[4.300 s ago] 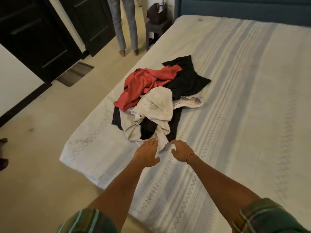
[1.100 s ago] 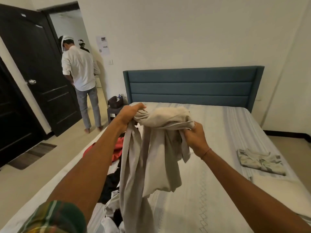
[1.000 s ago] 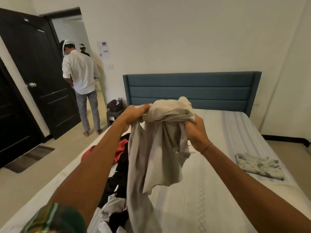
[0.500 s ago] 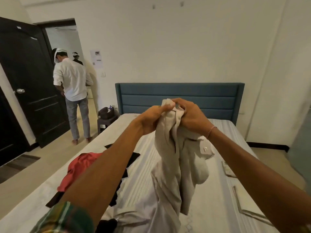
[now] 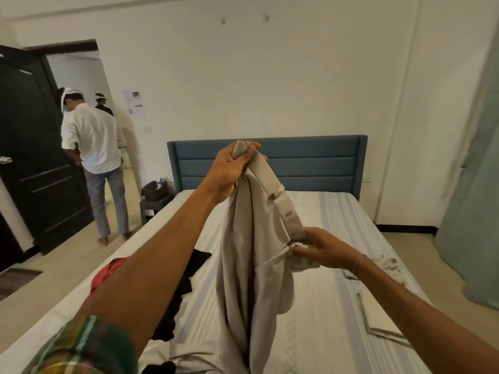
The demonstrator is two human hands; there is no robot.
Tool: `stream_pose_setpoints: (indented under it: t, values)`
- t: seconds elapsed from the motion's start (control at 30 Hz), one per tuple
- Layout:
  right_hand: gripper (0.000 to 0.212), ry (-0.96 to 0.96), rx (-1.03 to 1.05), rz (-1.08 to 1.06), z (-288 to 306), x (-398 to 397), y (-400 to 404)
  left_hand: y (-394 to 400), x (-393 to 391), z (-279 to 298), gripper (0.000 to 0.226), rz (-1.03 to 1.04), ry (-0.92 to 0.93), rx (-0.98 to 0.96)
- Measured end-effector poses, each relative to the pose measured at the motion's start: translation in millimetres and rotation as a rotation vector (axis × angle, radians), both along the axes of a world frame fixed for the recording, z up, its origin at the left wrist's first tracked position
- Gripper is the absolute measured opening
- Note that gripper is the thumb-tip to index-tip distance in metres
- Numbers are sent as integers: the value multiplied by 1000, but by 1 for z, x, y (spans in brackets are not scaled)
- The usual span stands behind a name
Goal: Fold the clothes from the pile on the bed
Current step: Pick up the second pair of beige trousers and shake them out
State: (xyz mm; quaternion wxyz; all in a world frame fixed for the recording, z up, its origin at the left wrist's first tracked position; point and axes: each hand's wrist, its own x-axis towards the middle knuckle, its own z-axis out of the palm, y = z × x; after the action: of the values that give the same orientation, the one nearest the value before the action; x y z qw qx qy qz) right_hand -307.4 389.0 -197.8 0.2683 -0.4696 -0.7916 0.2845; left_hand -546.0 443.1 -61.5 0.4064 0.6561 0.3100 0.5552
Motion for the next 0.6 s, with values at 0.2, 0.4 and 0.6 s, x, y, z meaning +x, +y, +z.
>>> stream_pose_setpoints:
  t: [0.2,0.4,0.6]
  values:
    - [36,61,240,-139,11,-4,8,26,-26,-14,26,371,397,66]
    - [20,-40,352,-185,23,-9,34,16,-6,-49,63,-134,933,206]
    - [26,-124,313,-200,17,-28,47,47,8,-99,34,-175,894,135]
